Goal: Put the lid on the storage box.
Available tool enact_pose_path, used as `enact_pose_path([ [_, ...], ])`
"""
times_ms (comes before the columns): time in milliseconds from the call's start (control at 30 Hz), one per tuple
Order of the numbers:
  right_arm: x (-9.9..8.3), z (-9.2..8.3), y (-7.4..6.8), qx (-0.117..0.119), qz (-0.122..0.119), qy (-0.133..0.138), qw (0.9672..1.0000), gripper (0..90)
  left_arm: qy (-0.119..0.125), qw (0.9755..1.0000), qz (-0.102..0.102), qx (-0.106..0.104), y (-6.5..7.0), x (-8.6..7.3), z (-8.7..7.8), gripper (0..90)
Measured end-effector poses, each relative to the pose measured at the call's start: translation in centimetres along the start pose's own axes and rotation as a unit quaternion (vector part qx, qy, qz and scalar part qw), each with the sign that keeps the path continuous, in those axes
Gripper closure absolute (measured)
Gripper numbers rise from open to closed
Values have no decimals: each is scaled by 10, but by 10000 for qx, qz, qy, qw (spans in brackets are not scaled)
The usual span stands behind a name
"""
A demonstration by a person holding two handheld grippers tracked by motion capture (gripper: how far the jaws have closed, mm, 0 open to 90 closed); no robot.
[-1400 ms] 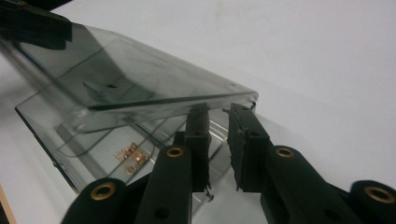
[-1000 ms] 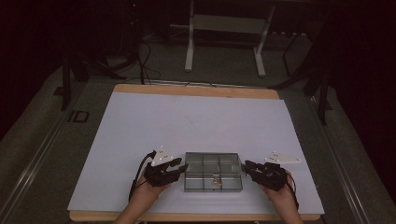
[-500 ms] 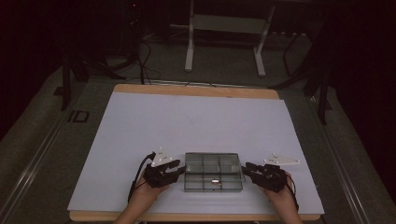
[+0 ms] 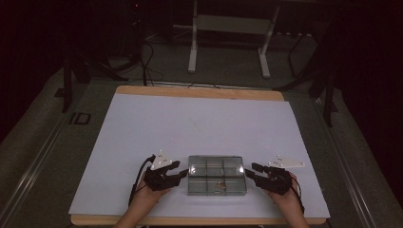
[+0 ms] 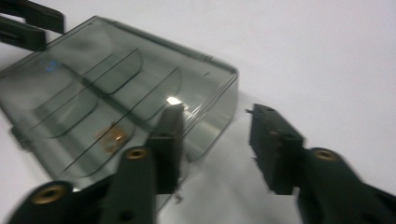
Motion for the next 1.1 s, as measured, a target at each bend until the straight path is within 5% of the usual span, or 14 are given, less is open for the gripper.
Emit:
enact_pose_path([
  [67,2,0,0,-32,-54,79,9999,443,-11,10000,-9,76,-1,1,1,319],
  [300,5,-2,1,-14,-99,177,9998,197,91,9999,-140,-9,-6,-1,-1,144],
  [433,5,-3,3,68,1,245,9997,164,260,9993,-256,-127,-10,-1,-5,75],
  [533,4,-4,5,-125,-59,251,9996,140,386,9987,-304,-120,-14,-2,-6,16],
  [1100,-9,-6,25,-514,126,369,9979,139,416,9986,-304,-81,-21,-14,-4,16],
])
Point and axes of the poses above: each handheld gripper's, and its own axes: z roughly forward along the jaws, x roughly out of its top, y roughly to its right, the point moved 1 cm from there along z, roughly forward along the jaws, and after that the axes turned 4 degrees about z, right-handed, at the moved point
